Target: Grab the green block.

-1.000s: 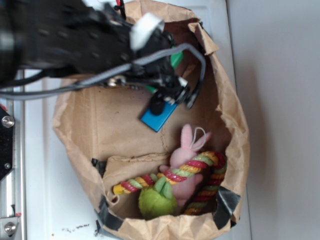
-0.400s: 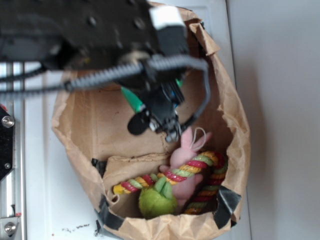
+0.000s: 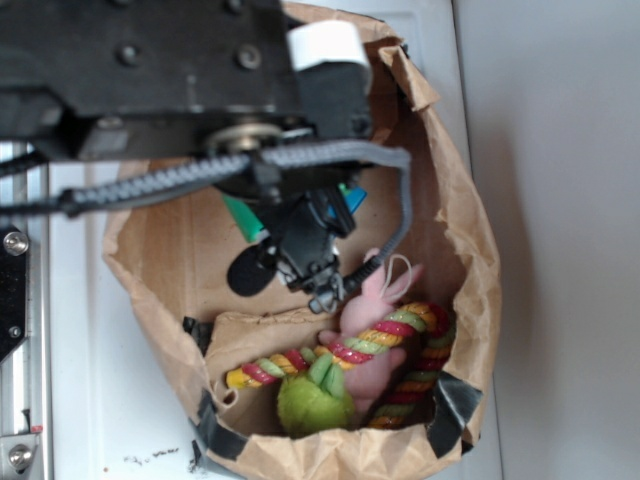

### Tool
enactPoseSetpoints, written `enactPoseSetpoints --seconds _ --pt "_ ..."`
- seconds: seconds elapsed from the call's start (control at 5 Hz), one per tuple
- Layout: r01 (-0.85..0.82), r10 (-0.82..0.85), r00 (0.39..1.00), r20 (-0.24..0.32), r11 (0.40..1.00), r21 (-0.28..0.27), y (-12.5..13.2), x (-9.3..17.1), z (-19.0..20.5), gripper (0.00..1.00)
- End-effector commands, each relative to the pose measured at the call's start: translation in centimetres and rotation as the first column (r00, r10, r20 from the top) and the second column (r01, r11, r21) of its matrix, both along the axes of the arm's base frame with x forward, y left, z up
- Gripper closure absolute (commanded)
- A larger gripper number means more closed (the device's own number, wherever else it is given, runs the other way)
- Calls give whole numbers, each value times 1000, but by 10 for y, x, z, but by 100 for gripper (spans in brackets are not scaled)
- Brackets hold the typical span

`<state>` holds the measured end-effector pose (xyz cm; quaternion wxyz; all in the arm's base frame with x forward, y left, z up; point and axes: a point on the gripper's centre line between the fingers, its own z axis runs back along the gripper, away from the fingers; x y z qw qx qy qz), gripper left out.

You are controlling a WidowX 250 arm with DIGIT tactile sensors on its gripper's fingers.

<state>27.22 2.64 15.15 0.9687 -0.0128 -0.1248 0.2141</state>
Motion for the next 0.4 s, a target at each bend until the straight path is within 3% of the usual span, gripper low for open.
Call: enactPoseSetpoints --seconds 0.0,0.2 --pt "47 -49 996 75 999 21 -5 9 30 100" --pt "29 -31 995 98 999 21 -10 14 27 100"
